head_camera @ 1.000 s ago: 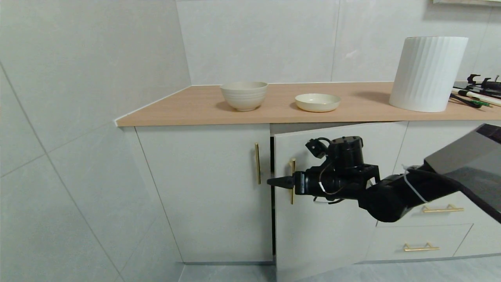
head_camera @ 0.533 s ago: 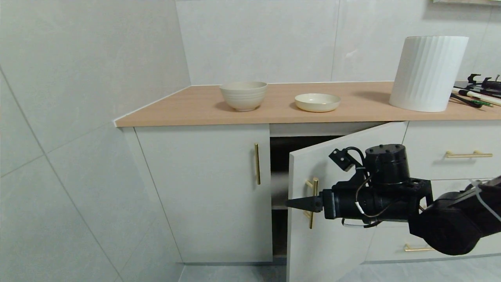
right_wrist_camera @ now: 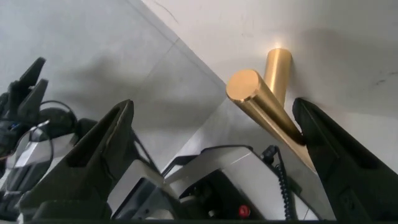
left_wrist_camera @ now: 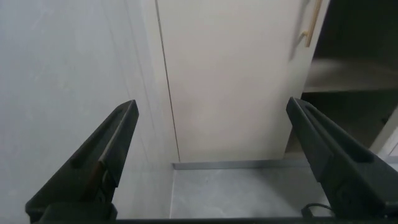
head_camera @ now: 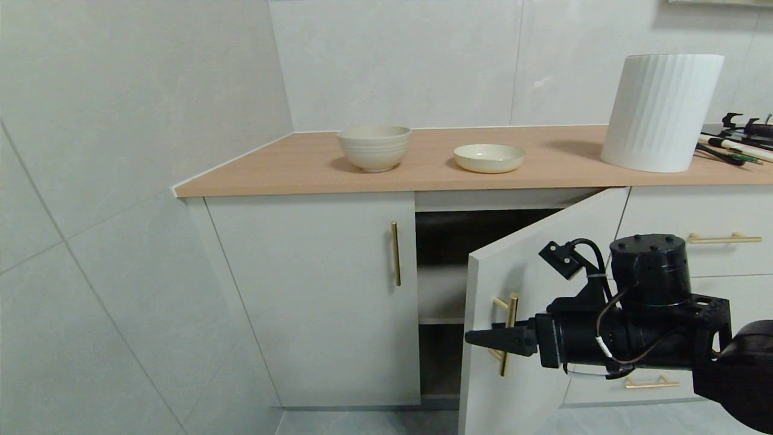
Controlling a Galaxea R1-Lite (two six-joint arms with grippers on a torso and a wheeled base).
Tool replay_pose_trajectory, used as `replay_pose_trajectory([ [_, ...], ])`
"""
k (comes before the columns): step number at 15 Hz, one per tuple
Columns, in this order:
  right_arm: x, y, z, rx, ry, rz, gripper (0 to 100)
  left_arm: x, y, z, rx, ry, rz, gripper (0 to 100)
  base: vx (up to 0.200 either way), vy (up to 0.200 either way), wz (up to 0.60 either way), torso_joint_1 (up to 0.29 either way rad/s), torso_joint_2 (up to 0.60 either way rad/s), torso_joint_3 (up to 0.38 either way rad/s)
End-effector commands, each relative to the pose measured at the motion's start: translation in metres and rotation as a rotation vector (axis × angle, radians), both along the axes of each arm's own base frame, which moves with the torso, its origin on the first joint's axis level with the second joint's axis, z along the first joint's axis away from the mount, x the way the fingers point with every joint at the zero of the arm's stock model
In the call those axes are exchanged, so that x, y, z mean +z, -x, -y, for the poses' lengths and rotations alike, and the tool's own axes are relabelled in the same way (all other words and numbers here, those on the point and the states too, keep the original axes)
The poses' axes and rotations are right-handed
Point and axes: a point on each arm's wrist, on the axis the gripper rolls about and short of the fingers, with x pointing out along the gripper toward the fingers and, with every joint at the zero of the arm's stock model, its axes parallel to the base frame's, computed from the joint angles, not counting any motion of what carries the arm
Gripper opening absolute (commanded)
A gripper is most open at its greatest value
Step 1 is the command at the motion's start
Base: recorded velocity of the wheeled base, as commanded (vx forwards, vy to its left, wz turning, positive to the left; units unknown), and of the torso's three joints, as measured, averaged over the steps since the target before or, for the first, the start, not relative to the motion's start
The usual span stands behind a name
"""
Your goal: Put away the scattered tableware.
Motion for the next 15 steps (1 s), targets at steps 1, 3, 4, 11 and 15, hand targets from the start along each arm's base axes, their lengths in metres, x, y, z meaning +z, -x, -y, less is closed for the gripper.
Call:
replay_pose_trajectory([
  [1, 0.010, 0.007, 0.003, 0.018, -0.025, 0.030, 100, 0.000, 0.000, 0.000, 0.001, 0.009, 0.000, 100, 0.000, 0.000, 0.00, 0.000, 0.00, 0.000],
  [3, 0.008, 0.006, 0.003, 0.016, -0.023, 0.027, 100, 0.000, 0.000, 0.000, 0.001, 0.010, 0.000, 100, 0.000, 0.000, 0.00, 0.000, 0.00, 0.000],
  [4, 0.008, 0.006, 0.002, 0.016, -0.022, 0.025, 100, 0.000, 0.000, 0.000, 0.001, 0.010, 0.000, 100, 0.000, 0.000, 0.00, 0.000, 0.00, 0.000],
  [11, 0.009, 0.007, 0.003, 0.018, -0.024, 0.029, 100, 0.127, 0.025, 0.001, -0.218, 0.006, 0.053, 100, 0.000, 0.000, 0.00, 0.000, 0.00, 0.000],
  [15, 0.017, 0.010, 0.005, 0.018, -0.039, 0.052, 100, 0.192, -0.055, 0.016, -0.725, 0.034, -0.094, 100, 0.000, 0.000, 0.00, 0.000, 0.00, 0.000],
])
